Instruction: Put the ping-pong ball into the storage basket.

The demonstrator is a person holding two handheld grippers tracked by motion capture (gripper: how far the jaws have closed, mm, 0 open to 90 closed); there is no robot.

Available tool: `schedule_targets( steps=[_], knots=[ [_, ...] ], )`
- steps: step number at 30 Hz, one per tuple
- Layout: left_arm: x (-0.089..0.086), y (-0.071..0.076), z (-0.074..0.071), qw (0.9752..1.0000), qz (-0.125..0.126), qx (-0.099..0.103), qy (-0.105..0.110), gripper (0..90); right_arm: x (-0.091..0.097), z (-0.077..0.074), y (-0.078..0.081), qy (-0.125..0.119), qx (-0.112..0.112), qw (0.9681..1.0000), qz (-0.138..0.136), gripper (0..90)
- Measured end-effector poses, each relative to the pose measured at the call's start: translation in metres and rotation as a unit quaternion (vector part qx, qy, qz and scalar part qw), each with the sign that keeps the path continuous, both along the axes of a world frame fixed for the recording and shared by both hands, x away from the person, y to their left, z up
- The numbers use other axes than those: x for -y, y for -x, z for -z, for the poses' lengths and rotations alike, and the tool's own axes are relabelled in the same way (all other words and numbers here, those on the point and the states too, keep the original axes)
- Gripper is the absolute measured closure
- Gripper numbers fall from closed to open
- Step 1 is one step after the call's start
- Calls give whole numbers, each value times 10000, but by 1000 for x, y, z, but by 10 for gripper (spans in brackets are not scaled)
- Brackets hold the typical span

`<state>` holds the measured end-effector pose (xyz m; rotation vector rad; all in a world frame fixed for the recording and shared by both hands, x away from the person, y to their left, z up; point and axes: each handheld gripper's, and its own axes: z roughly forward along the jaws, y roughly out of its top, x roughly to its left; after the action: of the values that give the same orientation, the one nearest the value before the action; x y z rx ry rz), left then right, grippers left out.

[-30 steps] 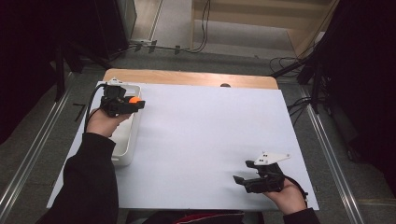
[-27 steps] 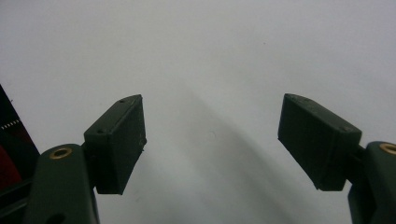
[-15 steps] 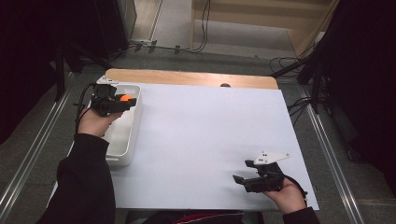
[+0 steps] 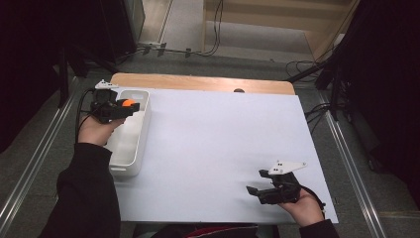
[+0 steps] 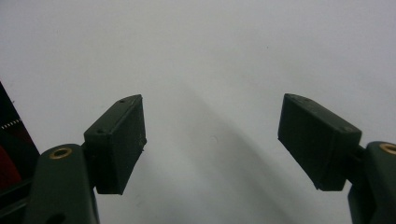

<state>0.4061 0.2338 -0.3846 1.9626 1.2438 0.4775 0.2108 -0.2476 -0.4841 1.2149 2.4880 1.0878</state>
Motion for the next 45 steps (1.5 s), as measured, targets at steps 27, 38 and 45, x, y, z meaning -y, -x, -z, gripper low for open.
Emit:
schedule_targets(
  steps=[27,38,45],
  knots=[
    [0,-5,15,9996,-105,-164,-194,488,0,0,0,8,3,10000,-11,217],
    [5,-2,3,9999,28,-123,-23,371,0,0,0,0,3,10000,-1,217],
    [13,3,-7,9995,277,-143,102,339,1,0,0,2,0,10000,9,218]
  ],
)
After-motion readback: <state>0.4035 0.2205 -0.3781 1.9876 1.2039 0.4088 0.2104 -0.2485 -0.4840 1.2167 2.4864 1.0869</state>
